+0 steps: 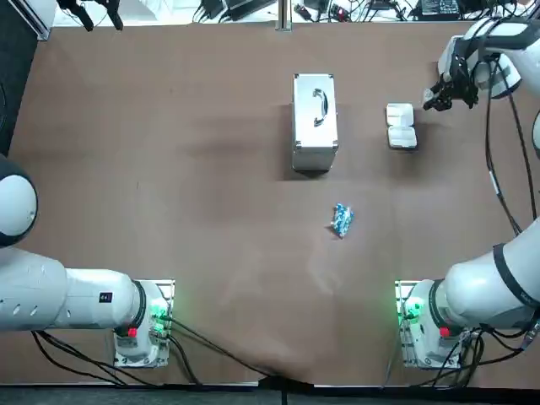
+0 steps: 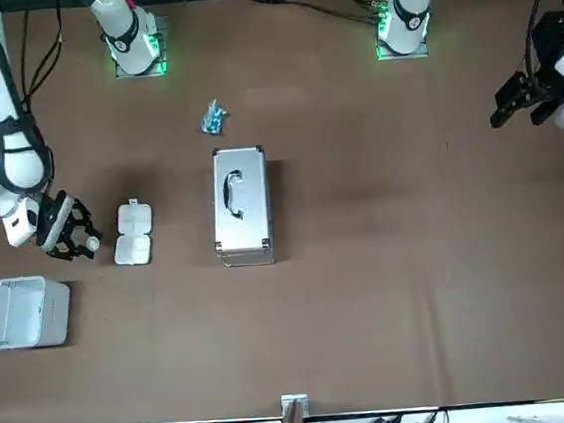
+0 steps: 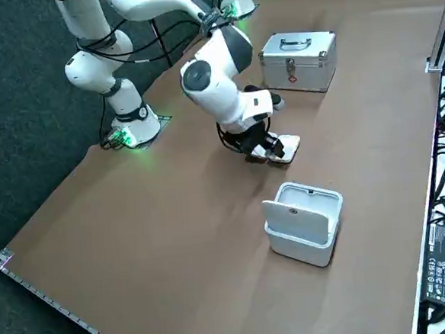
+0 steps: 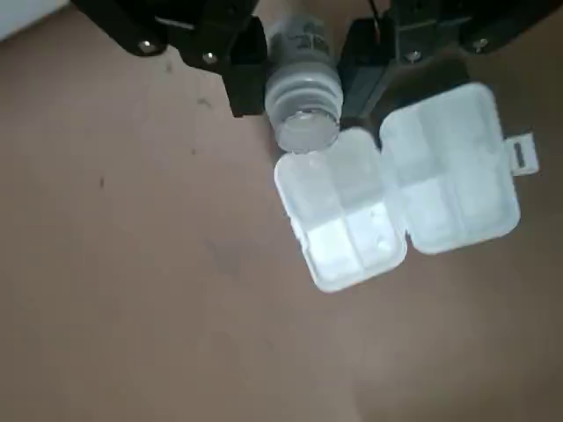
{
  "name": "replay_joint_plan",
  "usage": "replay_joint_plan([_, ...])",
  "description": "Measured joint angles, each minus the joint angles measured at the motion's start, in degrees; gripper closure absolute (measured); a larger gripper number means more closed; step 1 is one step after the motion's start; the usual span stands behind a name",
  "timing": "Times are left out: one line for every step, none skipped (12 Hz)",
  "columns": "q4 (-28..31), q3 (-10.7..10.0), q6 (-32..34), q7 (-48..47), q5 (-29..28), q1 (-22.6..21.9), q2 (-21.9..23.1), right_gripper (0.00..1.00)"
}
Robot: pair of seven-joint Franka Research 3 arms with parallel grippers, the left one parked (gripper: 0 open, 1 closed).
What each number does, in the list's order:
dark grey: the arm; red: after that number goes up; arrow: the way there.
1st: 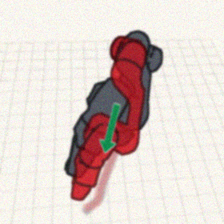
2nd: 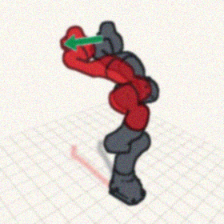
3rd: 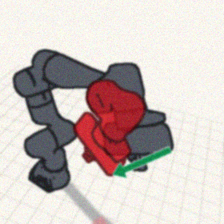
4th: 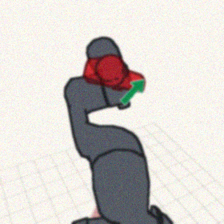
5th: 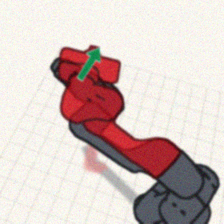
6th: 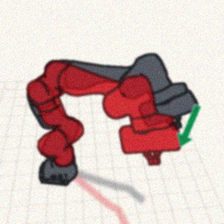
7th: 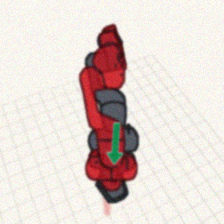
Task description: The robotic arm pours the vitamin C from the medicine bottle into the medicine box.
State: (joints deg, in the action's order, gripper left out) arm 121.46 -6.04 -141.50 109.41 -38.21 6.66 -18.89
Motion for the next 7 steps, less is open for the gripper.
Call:
replay_joint_plan([0.0,0.3,-0.1,-4.3,4.5,-0.2,0.3,0.54])
replay_joint_plan([0.0,0.8,-0.3,-12.2,12.2,-0.3,0.8,0.54])
replay_joint_plan([-0.1,1.4,-0.3,-15.3,15.0,-0.4,1.0,0.54])
replay_joint_plan([-0.1,2.1,-0.4,-18.2,17.8,-0.6,1.0,0.54])
replay_joint_plan([-0.2,2.7,-0.6,-22.0,21.5,-1.0,1.1,0.54])
replay_joint_plan([-0.5,3.1,-0.9,-26.2,25.7,-1.5,1.1,0.54])
replay_joint_plan([-0.8,3.4,-0.9,-30.7,30.1,-2.0,1.1,0.54])
